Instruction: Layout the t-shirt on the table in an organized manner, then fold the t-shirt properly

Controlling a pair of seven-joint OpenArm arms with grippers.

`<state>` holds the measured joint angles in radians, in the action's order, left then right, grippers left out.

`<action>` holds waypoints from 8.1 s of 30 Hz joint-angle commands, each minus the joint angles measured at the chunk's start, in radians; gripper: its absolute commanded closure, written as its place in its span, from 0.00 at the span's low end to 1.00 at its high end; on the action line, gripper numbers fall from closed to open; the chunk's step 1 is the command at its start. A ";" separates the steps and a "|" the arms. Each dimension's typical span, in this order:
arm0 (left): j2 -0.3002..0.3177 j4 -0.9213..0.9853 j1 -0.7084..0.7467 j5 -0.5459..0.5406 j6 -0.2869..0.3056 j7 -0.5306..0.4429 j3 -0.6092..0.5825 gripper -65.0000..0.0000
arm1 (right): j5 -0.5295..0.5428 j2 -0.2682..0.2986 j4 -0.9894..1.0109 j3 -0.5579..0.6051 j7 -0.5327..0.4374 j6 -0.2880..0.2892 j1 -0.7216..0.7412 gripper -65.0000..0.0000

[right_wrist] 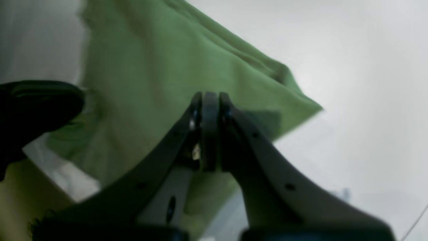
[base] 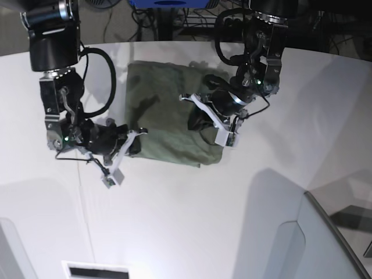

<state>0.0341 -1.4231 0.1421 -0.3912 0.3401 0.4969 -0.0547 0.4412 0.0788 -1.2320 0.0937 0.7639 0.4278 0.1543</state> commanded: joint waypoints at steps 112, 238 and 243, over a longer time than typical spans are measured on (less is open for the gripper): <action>0.056 -0.064 -0.092 0.188 -0.065 -0.016 -0.221 1.00 | 0.006 0.227 -0.188 -0.004 0.174 0.013 -0.054 1.00; 0.137 1.329 0.083 0.581 -0.066 -1.052 0.022 1.00 | -0.006 0.002 1.232 0.730 -1.182 -0.125 -0.404 1.00; 0.158 1.320 0.043 0.608 -0.066 -1.027 -0.017 1.00 | 0.023 0.013 1.232 0.587 -1.200 -0.125 -0.440 1.00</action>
<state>0.1879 -0.1051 0.1741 0.2081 0.2634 -0.5240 -0.0700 0.4694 0.0696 -0.0067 0.6796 -0.4454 0.3023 -0.2646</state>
